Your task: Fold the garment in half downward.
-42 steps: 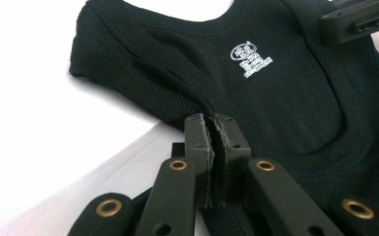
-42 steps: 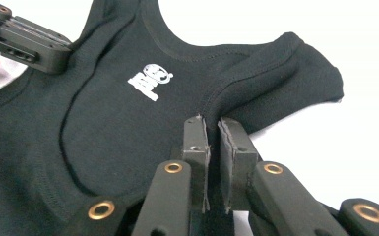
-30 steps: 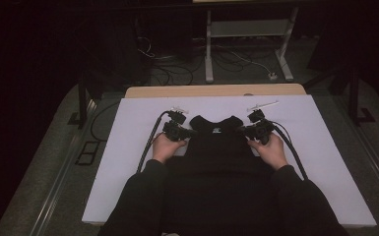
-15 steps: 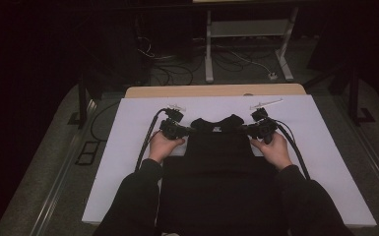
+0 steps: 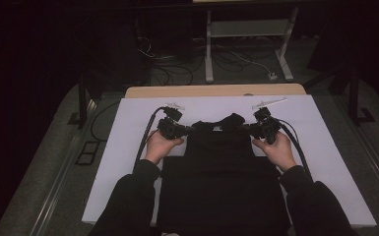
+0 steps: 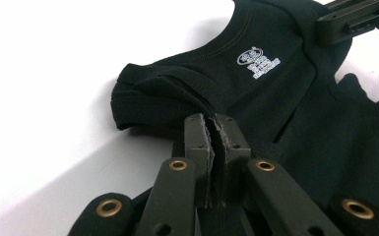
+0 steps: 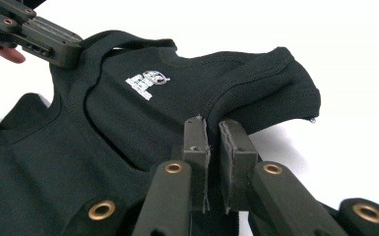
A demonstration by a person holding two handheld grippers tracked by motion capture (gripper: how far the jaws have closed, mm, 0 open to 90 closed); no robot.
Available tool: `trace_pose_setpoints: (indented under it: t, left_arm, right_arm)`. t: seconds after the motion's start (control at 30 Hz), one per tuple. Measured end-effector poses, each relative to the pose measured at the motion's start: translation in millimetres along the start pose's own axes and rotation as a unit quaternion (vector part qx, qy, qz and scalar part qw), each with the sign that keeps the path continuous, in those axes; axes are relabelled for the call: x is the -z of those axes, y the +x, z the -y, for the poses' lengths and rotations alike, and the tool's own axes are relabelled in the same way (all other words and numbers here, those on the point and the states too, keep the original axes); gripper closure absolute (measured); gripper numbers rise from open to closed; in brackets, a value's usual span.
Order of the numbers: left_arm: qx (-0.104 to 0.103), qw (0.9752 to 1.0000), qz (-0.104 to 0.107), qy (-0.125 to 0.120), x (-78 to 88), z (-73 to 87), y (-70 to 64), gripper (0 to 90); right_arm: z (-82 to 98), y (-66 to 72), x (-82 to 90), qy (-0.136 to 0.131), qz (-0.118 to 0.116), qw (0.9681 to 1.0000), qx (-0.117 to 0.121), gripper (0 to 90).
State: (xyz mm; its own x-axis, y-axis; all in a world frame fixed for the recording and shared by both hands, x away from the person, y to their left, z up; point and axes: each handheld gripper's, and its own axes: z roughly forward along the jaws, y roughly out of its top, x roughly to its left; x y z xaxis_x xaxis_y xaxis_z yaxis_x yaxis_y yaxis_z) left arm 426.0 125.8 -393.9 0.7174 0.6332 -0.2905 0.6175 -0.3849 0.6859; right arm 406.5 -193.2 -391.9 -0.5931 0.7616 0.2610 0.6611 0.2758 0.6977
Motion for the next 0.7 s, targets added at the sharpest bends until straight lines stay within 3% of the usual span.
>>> trace_pose_setpoints:
  t: [0.7]
  left_arm:
    - [-0.033,0.9995,0.000,0.002,23.1,3.8,-31.3,83.8]
  right_arm:
    - [3.4,20.4,34.0,-0.002,-0.010,0.9997,0.022,81.3]
